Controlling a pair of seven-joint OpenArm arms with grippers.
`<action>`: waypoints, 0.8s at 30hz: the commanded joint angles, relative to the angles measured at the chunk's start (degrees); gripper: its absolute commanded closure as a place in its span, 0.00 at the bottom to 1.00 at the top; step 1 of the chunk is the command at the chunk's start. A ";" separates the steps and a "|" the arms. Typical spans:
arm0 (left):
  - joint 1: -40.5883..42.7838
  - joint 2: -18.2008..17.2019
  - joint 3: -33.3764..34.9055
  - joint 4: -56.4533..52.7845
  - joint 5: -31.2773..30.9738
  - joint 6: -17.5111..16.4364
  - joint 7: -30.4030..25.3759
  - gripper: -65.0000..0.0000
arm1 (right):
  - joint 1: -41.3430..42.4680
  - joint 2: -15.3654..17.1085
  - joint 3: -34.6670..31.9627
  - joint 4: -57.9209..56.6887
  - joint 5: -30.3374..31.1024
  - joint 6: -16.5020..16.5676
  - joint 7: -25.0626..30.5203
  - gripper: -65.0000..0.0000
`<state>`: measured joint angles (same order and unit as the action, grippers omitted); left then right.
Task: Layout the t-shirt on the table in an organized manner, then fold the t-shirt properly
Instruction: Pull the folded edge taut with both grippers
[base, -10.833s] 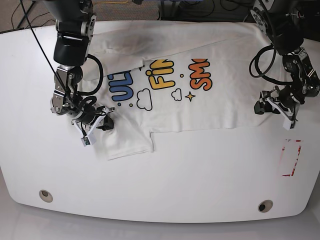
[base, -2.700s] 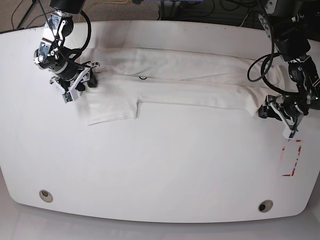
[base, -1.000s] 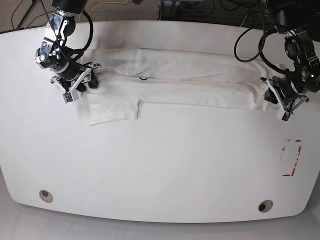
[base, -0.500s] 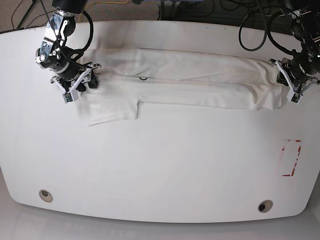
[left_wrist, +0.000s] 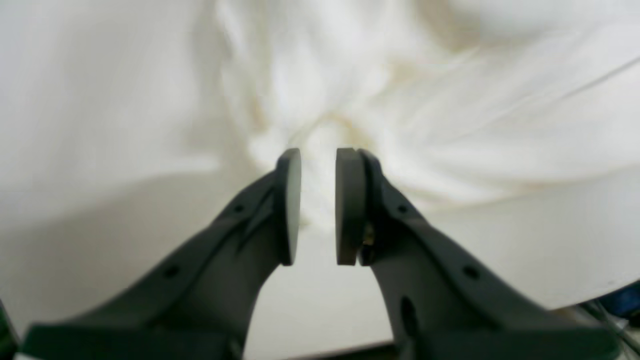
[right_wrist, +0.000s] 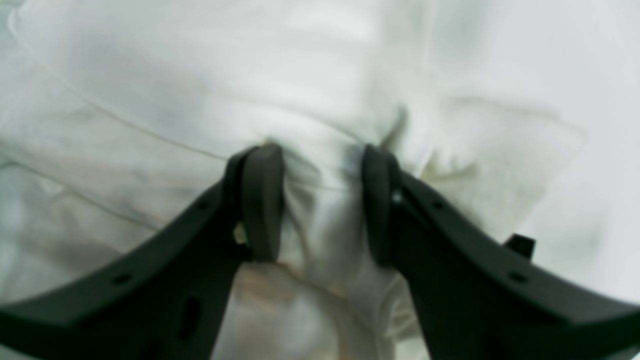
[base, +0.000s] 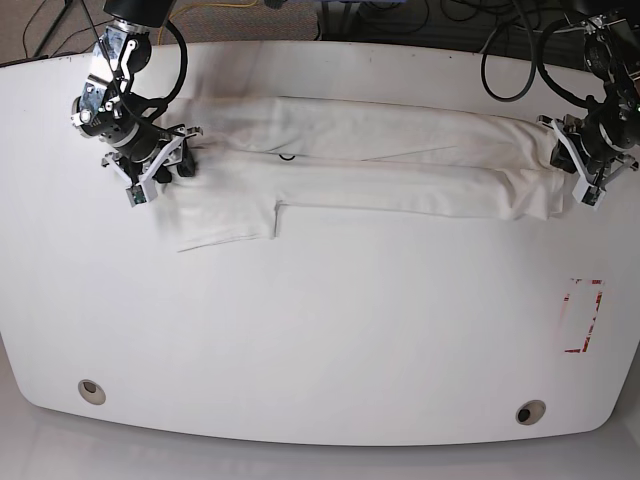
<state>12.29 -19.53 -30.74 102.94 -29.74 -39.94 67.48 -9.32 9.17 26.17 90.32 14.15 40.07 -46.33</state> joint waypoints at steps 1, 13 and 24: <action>-2.76 -1.09 -0.16 2.08 -4.59 -0.06 0.69 0.82 | -0.30 0.11 -0.02 0.62 -1.45 -0.07 -2.69 0.61; -13.92 2.61 -1.57 -3.46 -4.24 -0.06 4.82 0.58 | -0.48 0.11 -0.02 0.88 -1.45 -0.07 -2.69 0.61; -14.80 -0.29 -1.57 -16.83 5.60 -0.06 1.40 0.59 | -0.48 0.11 -0.02 0.80 -1.45 -0.07 -2.69 0.61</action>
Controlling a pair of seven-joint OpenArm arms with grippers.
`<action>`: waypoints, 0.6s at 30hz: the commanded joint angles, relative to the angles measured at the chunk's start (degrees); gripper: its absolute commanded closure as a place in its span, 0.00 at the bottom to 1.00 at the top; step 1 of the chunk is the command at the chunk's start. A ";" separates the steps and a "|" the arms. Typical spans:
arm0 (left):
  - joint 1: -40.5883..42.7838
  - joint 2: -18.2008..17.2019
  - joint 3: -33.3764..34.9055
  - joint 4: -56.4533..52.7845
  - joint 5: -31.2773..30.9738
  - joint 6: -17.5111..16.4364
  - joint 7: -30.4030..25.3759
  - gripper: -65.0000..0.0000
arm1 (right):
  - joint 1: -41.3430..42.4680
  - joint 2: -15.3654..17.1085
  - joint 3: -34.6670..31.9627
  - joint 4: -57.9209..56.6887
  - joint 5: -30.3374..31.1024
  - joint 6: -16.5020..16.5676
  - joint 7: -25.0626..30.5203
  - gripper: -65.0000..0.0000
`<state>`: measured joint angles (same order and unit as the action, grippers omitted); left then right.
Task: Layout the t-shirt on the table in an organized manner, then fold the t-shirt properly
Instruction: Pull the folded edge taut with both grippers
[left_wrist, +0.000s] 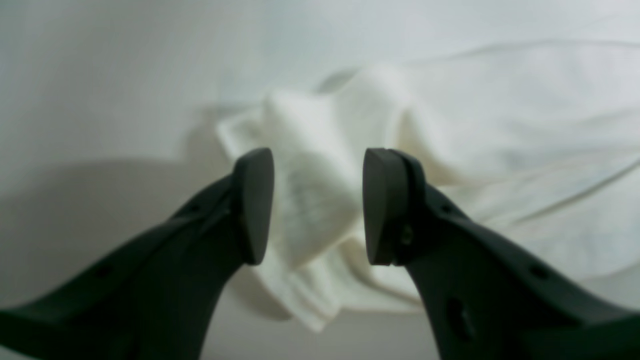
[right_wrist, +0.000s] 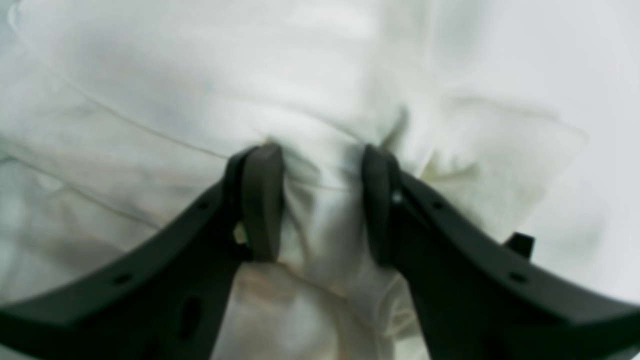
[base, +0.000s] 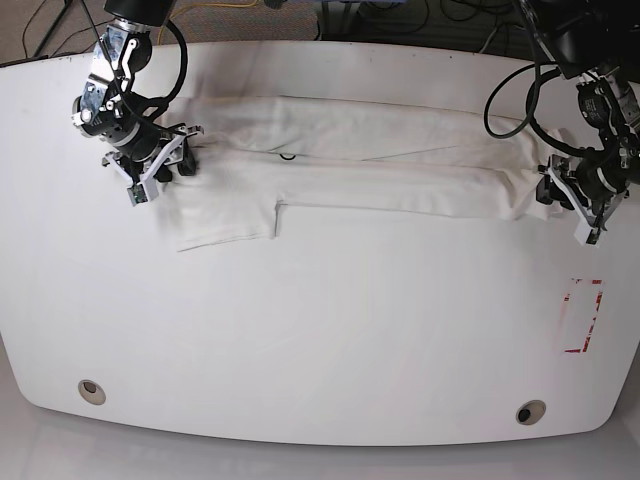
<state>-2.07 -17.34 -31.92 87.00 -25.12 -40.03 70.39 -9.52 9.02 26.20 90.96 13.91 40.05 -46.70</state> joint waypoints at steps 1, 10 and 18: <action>0.18 -2.92 -0.39 -2.03 1.87 0.03 -1.95 0.59 | -0.28 0.26 -0.04 0.16 -1.21 -0.05 -2.31 0.61; 5.36 -7.93 0.14 -8.72 4.68 0.03 -10.04 0.59 | -0.20 0.26 0.22 0.16 -1.21 -0.05 -2.31 0.61; 5.98 -11.01 3.48 -13.11 4.33 0.03 -14.35 0.59 | -0.11 0.26 0.22 0.25 -1.21 -0.05 -2.31 0.61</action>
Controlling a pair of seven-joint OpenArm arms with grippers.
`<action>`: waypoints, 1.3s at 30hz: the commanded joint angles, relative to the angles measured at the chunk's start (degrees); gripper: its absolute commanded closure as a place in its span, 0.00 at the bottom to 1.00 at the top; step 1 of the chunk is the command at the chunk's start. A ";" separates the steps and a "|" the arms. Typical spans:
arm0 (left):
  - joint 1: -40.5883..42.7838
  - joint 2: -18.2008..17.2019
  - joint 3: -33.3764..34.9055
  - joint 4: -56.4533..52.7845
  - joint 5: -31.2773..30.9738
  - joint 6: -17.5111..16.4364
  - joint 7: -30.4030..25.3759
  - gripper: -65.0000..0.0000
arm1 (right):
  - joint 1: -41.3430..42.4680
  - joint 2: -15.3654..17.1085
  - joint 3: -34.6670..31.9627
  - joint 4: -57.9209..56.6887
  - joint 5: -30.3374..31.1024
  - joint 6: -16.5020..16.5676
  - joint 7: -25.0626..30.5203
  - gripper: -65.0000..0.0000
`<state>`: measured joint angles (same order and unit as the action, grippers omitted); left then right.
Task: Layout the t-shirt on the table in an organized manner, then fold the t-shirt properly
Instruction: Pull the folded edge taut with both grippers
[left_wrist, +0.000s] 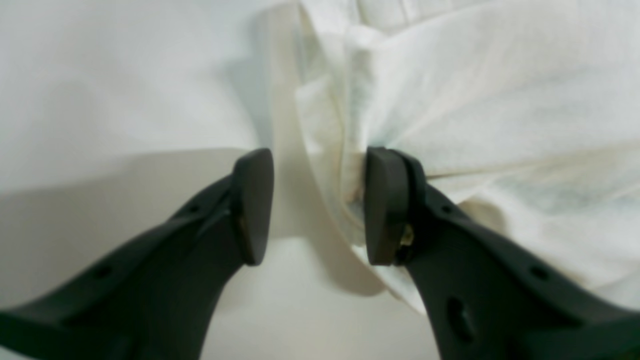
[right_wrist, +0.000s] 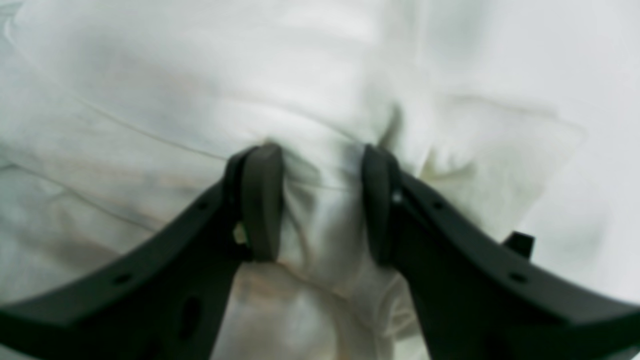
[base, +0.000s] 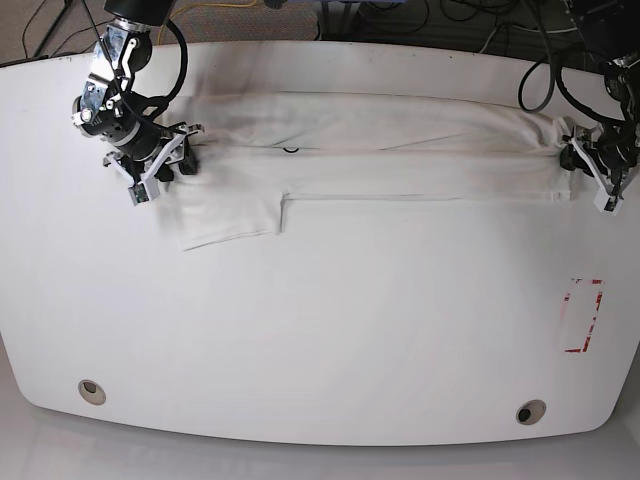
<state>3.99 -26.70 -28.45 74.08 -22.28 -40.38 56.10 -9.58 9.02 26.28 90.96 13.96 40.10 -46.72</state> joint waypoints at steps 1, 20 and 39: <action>-0.08 -2.01 0.18 -0.63 1.49 0.38 -0.32 0.59 | -0.04 0.26 0.13 0.78 -1.25 -0.10 -2.29 0.61; -0.34 -1.57 0.36 -0.55 1.40 0.38 -0.14 0.59 | 4.27 -4.05 3.30 21.09 -1.25 -0.10 -17.41 0.60; -0.08 -1.48 0.36 -0.55 1.40 0.38 -0.23 0.59 | 19.30 -2.91 3.30 -2.21 -3.45 -0.10 -11.96 0.37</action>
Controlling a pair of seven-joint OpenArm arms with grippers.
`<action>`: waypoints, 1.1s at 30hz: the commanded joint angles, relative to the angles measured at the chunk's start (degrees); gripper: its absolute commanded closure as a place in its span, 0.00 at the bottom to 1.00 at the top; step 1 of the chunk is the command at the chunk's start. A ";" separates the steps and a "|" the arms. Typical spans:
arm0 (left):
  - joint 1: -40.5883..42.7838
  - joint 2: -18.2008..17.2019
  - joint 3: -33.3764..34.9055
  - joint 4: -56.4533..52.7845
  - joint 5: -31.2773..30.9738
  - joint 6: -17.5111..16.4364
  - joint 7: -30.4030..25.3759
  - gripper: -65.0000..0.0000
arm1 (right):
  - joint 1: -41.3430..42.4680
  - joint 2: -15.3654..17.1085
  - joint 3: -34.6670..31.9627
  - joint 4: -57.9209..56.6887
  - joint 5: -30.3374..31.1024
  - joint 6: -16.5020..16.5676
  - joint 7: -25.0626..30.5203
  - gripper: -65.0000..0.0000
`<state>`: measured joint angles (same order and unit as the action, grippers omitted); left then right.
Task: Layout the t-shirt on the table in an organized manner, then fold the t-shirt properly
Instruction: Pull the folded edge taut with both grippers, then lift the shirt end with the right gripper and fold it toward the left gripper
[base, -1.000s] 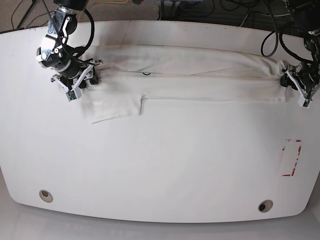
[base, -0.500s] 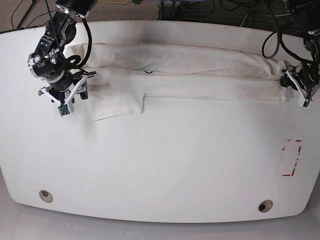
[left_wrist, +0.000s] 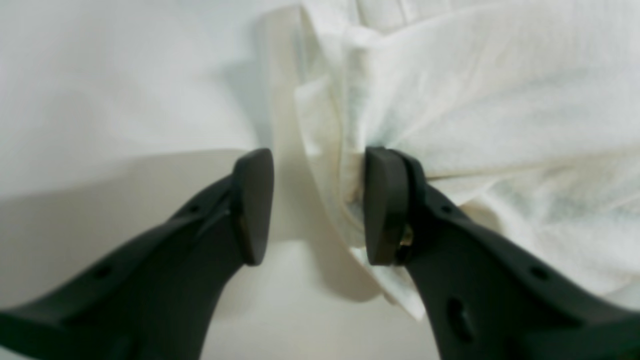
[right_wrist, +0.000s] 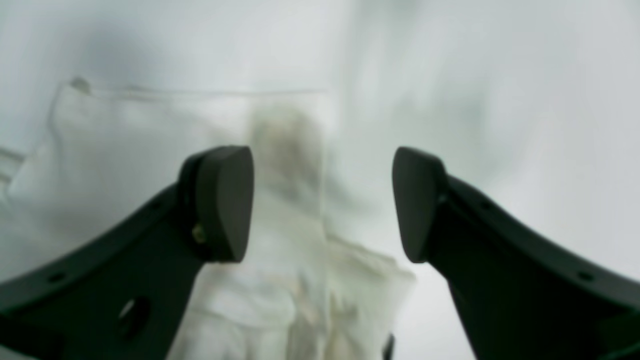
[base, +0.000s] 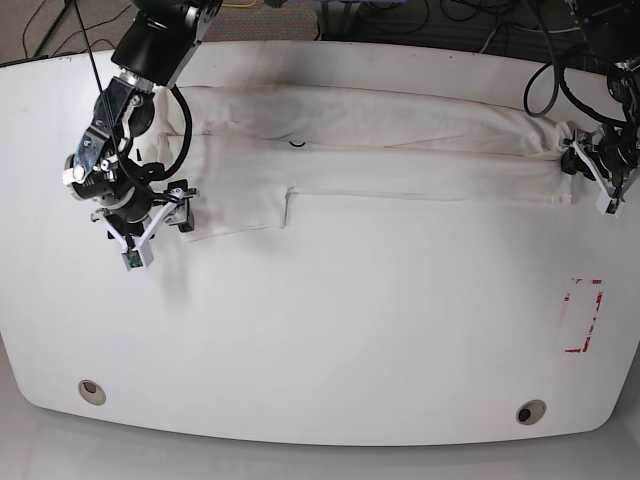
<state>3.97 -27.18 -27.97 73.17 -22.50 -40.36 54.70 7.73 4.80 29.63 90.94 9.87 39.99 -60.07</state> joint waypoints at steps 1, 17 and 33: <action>-0.05 -1.00 -0.12 0.37 1.62 0.36 1.08 0.59 | 2.52 1.66 -0.13 -3.42 0.81 0.01 1.57 0.37; -0.32 -0.12 -0.56 0.37 1.53 0.36 1.08 0.59 | 4.98 -0.01 -0.40 -13.09 0.99 0.01 4.91 0.37; -0.32 0.67 -0.56 0.37 1.53 0.36 1.17 0.59 | 2.87 -2.73 -0.40 -13.09 1.08 0.01 5.17 0.58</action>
<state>3.77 -26.06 -28.49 73.23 -22.28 -40.07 54.57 10.07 1.87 29.21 77.34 10.94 40.10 -53.78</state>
